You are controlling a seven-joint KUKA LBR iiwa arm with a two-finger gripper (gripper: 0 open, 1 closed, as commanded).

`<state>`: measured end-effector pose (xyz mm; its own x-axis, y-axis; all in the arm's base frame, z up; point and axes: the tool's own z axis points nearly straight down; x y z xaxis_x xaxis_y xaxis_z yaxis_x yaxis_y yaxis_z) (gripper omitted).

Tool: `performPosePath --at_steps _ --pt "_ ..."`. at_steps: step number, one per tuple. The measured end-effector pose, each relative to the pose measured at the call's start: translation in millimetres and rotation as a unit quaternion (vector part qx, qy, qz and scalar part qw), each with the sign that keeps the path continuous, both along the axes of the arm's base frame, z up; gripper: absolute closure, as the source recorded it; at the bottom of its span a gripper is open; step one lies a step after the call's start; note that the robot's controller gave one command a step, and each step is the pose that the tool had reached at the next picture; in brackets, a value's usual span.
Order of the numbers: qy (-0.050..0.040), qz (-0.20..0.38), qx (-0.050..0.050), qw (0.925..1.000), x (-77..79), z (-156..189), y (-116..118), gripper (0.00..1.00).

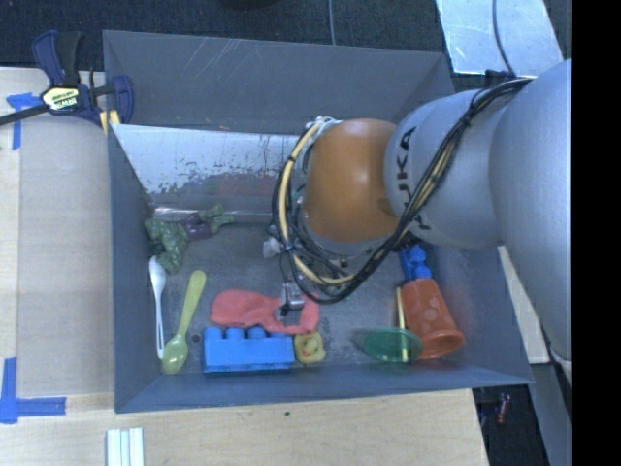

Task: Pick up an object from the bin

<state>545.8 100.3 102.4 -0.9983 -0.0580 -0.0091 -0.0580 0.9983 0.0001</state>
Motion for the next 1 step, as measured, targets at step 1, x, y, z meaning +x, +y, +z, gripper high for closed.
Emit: performPosePath --at_steps 1 --pt "-0.0064 0.09 -0.001 0.9959 -20.5 -30.3 21.4 1.0"
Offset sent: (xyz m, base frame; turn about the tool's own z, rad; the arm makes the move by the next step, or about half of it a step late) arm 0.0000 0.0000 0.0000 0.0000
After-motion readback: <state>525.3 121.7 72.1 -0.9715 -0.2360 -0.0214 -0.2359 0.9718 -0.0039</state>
